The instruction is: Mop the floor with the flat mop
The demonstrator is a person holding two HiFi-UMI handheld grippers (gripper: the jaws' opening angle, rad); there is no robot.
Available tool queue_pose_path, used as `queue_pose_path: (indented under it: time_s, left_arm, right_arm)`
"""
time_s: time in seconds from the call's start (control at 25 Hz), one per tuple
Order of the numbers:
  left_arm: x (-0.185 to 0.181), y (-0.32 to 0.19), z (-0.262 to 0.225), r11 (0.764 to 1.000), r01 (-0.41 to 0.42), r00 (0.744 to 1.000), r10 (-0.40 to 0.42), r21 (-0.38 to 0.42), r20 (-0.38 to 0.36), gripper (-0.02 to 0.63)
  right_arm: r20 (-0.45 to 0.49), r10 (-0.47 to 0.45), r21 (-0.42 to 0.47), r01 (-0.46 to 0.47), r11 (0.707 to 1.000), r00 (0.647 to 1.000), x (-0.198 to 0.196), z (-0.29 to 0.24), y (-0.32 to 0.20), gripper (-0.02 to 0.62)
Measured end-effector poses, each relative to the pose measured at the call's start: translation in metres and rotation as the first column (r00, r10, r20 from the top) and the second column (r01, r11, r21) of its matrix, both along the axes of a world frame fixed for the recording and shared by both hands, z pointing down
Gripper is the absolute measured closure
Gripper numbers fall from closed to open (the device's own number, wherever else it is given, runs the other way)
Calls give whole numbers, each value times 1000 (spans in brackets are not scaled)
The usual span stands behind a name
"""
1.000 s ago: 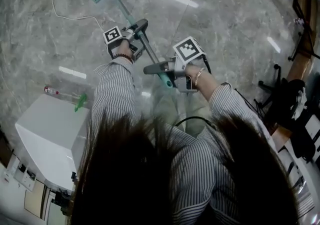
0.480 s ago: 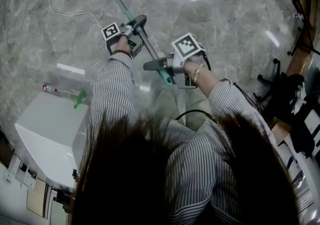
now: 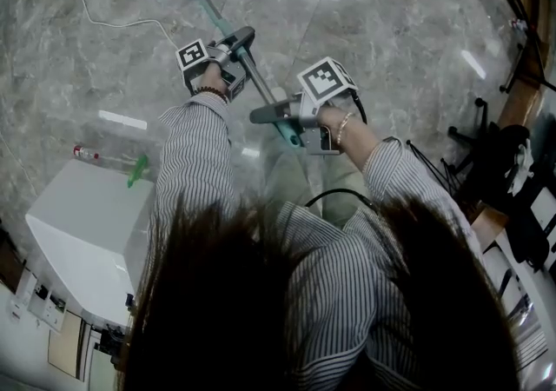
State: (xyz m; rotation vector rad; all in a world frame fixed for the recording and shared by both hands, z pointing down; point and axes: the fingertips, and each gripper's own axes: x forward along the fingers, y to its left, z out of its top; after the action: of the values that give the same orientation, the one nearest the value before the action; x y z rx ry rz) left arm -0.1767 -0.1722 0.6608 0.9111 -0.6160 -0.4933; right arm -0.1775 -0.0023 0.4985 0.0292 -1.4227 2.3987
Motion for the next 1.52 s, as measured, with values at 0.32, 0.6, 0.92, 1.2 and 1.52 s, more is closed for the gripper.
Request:
queue_pose_path:
  time_s: [0.32, 0.6, 0.92, 1.2, 1.52]
  left_arm:
    - [35, 45, -26, 1000, -23, 1000, 23, 20, 19, 526]
    - [39, 65, 1, 1000, -22, 1000, 22, -11, 5, 526]
    - [112, 140, -11, 999, 34, 999, -34, -7, -9, 526]
    - [188, 210, -11, 995, 97, 995, -97, -1, -32, 532]
    - [269, 303, -17, 994, 109, 993, -111, -32, -46, 541]
  right_arm:
    - [22, -29, 22, 28, 999, 999, 34, -24, 49, 512]
    - [9, -61, -11, 61, 998, 998, 38, -4, 64, 511]
    - [6, -132, -9, 132, 991, 991, 115, -14, 143, 511]
    - [36, -172, -10, 173, 985, 984, 196, -13, 215, 512]
    - [48, -206, -3, 206, 979, 977, 282, -20, 304, 509]
